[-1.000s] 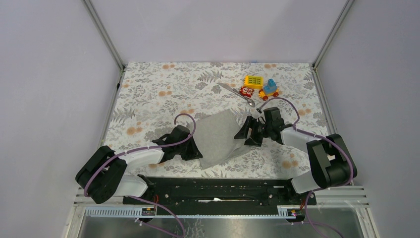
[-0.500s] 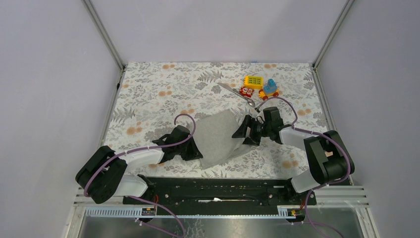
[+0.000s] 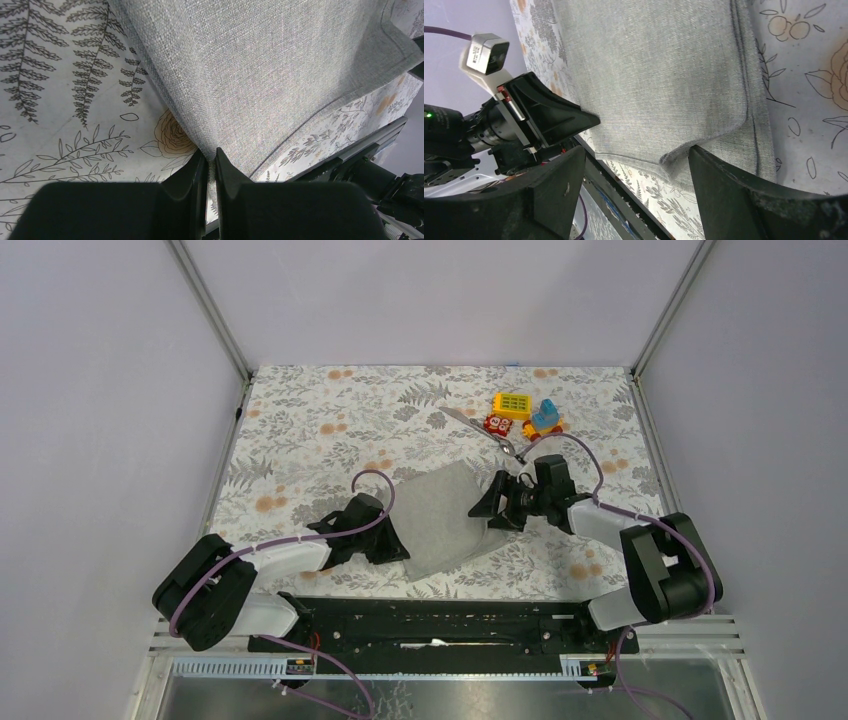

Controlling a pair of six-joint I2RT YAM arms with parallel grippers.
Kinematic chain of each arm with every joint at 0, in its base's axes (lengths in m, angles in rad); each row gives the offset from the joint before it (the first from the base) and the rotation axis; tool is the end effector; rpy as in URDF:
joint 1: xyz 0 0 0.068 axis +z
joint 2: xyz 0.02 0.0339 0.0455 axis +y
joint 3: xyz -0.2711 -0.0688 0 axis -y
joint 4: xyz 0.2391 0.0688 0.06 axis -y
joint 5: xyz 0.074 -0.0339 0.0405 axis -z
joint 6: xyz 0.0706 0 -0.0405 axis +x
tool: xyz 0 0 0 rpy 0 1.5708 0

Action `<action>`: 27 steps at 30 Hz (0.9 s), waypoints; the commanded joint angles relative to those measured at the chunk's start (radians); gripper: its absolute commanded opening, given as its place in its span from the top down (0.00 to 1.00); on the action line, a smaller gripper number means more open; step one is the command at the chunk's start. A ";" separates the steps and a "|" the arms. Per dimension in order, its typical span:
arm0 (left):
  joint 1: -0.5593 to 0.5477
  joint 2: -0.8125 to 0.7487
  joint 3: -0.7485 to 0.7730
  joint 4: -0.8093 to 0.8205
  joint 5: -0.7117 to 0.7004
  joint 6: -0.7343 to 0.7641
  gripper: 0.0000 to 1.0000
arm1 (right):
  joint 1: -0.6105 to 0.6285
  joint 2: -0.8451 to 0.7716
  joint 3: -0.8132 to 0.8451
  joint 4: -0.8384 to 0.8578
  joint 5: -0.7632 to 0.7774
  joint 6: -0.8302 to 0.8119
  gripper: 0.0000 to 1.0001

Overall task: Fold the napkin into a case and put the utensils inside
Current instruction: Pick up the top corner of the square-folded napkin from the center of the board.

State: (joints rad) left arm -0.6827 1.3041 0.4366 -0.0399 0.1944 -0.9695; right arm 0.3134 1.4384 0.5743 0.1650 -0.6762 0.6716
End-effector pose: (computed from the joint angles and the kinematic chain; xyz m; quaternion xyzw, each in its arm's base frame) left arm 0.1754 -0.1602 0.1186 -0.1032 0.9359 -0.3005 0.1522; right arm 0.2564 0.1296 0.1563 0.0146 0.8665 0.4533 0.2088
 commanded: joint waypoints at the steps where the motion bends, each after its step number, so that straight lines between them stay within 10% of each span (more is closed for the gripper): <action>1: -0.009 -0.004 -0.027 -0.040 -0.005 0.005 0.85 | 0.005 0.025 0.008 0.008 -0.006 0.005 0.20; 22: -0.014 -0.002 -0.032 -0.030 -0.003 0.002 0.85 | 0.007 -0.089 -0.040 -0.157 0.162 -0.043 0.90; 27: -0.009 -0.053 -0.039 -0.041 0.016 -0.012 0.71 | 0.057 -0.035 0.025 -0.151 0.134 -0.068 1.00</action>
State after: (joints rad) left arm -0.6861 1.2953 0.4305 -0.0273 0.2028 -0.9798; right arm 0.3195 1.3800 0.5354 0.0238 -0.5323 0.6380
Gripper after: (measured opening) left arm 0.247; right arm 0.031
